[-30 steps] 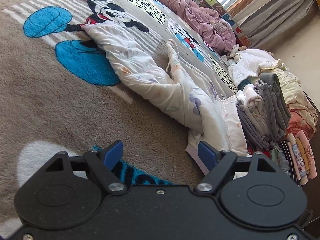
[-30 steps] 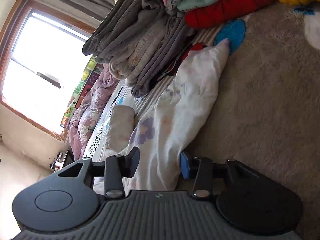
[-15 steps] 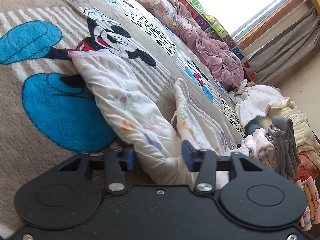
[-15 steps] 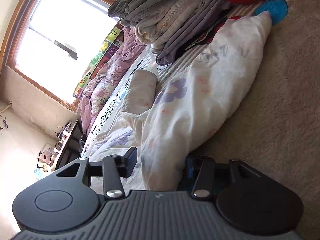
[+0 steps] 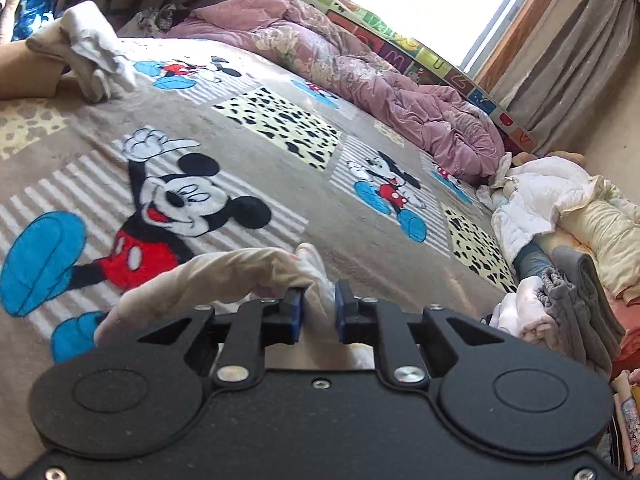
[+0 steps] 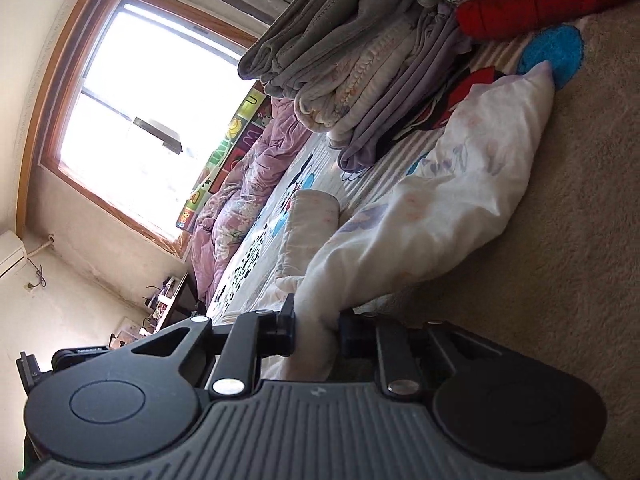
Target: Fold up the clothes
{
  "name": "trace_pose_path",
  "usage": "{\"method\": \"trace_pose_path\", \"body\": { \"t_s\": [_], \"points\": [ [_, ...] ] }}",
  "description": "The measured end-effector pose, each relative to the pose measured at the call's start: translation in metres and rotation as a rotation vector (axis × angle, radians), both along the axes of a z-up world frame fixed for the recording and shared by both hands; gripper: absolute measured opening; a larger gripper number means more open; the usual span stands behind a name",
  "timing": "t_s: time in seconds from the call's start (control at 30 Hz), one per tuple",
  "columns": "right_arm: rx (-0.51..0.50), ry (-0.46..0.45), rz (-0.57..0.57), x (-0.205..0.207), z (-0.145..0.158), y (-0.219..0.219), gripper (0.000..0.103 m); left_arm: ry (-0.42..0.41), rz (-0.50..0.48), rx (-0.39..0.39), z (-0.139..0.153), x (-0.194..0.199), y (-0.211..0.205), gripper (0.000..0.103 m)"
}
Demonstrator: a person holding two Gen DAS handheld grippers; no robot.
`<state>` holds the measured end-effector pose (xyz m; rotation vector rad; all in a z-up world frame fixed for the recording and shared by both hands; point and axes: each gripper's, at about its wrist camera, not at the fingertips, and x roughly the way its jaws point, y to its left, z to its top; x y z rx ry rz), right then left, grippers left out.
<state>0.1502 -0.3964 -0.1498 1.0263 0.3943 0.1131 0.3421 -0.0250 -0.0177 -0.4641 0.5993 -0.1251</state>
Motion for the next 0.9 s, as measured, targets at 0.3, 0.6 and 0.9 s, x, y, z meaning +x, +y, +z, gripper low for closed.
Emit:
{"method": "trace_pose_path", "body": {
  "t_s": [0.3, 0.6, 0.9],
  "points": [
    [0.028, 0.11, -0.017, 0.012, -0.02, -0.007, 0.021, -0.049, 0.006, 0.034, -0.032, -0.058, 0.047, 0.055],
    [-0.006, 0.137, -0.032, -0.008, -0.017, 0.012, 0.029, 0.054, -0.009, -0.156, -0.098, -0.133, 0.066, 0.055],
    [-0.05, 0.128, 0.053, -0.003, -0.018, 0.038, 0.03, 0.075, -0.074, -0.103, -0.111, -0.076, 0.021, 0.057]
  ]
}}
